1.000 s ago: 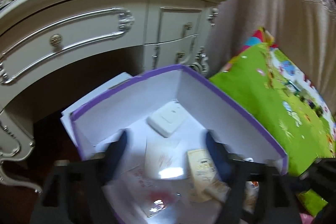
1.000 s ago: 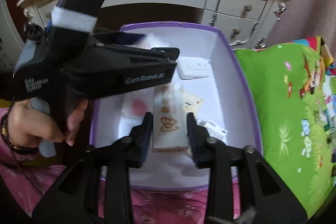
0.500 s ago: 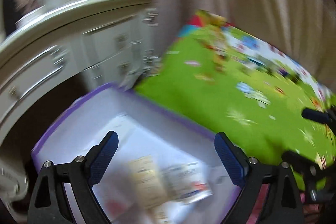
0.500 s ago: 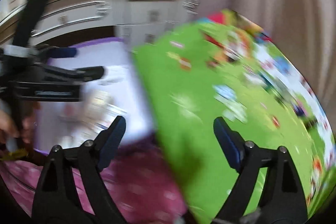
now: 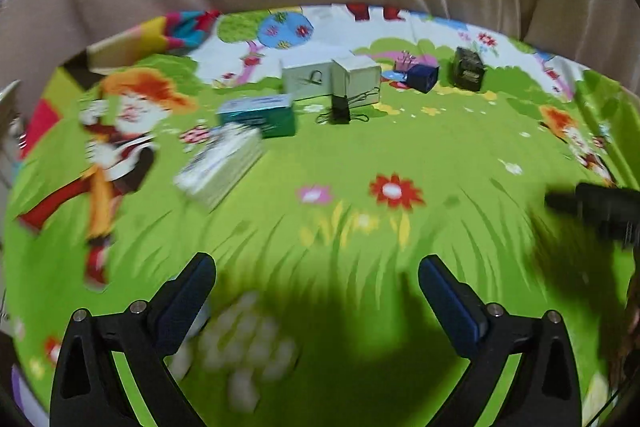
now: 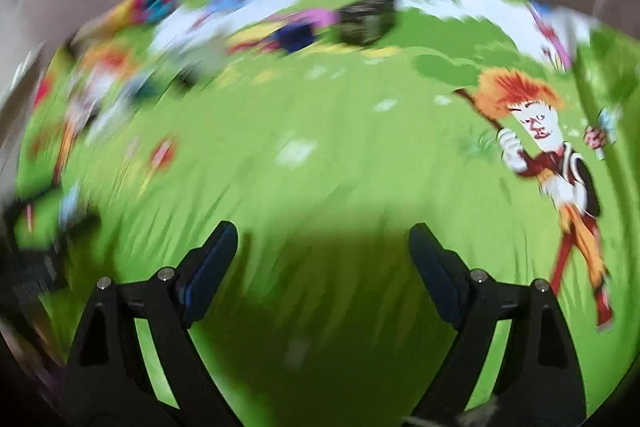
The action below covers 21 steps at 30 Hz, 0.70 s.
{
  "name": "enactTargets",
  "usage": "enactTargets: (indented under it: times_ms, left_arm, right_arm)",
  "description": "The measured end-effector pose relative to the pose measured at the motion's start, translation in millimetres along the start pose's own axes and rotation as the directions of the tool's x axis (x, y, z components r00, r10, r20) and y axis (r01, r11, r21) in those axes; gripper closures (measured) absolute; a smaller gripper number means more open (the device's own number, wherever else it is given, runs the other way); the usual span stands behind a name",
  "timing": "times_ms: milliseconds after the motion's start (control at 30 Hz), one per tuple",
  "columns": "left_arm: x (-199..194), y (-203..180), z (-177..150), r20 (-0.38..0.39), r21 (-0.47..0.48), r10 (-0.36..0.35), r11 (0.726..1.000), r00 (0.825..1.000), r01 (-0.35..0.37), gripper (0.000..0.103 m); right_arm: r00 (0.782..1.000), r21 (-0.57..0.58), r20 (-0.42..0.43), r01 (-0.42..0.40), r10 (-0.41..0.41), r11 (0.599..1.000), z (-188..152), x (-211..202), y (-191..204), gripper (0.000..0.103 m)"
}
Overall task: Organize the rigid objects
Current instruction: 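Return to the mat and grasp the black DORMI box with the right tool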
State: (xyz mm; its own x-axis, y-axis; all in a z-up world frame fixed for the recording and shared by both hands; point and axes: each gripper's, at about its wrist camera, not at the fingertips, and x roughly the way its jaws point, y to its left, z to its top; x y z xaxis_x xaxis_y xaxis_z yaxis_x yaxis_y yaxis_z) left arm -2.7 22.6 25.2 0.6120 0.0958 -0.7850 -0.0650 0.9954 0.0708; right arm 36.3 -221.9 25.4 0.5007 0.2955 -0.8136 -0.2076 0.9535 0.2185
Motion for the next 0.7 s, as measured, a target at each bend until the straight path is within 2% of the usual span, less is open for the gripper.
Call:
enactTargets:
  times_ms: [100,167,333,400,467,500,567,600,633,700]
  left_arm:
    - [20,4,-3,-0.054,-0.061,-0.041,0.997,0.998,0.038,0.000]
    - [20,10,-5,-0.047,-0.083,-0.042,0.996,0.998,0.038,0.000]
    - [21,17,-8,-0.030,-0.137,-0.052,0.989,0.998,0.047,0.000]
    - [24,15,-8,-0.039,-0.126,-0.035,0.992,0.999,0.030,0.000]
    - [23,12,-8,-0.049,-0.104,-0.015,0.994,0.999,0.010,0.000]
    - [21,13,-5,-0.050,-0.105,-0.018,0.994,0.999,0.012,0.000]
    - [19,15,-4,-0.050,-0.105,-0.024,0.994,0.998,0.018,0.000]
    - [19,14,-4,-0.050,-0.103,-0.024,0.994,0.998,0.018,0.000]
    - [19,14,-4,-0.051,-0.101,-0.022,0.995,0.998,0.017,0.000]
    - [19,14,-4,-0.052,-0.100,-0.025,0.995,0.998,0.020,0.000]
  right_arm:
    - [0.999,0.114,0.022,-0.026,0.023,0.993,45,25,-18,0.014]
    - [0.998,0.163,0.047,-0.043,0.036,0.986,76,39,-20,0.014]
    - [0.996,0.289,0.088,-0.011,-0.015,0.957,146,73,-21,0.014]
    - [0.993,0.320,0.067,0.069,-0.095,0.945,167,90,-20,0.014]
    - [0.983,0.330,-0.026,0.178,-0.180,0.927,180,113,-20,0.014]
    - [0.979,0.316,-0.065,0.205,-0.194,0.926,183,124,-20,0.012]
    - [0.963,0.200,-0.069,0.269,-0.260,0.942,182,128,-9,0.015]
    - [0.964,0.136,-0.058,0.264,-0.259,0.955,175,125,-5,0.027]
    - [0.970,0.088,-0.015,0.242,-0.242,0.966,168,117,-3,0.059]
    - [0.977,-0.022,0.021,0.214,-0.214,0.977,145,100,-6,0.060]
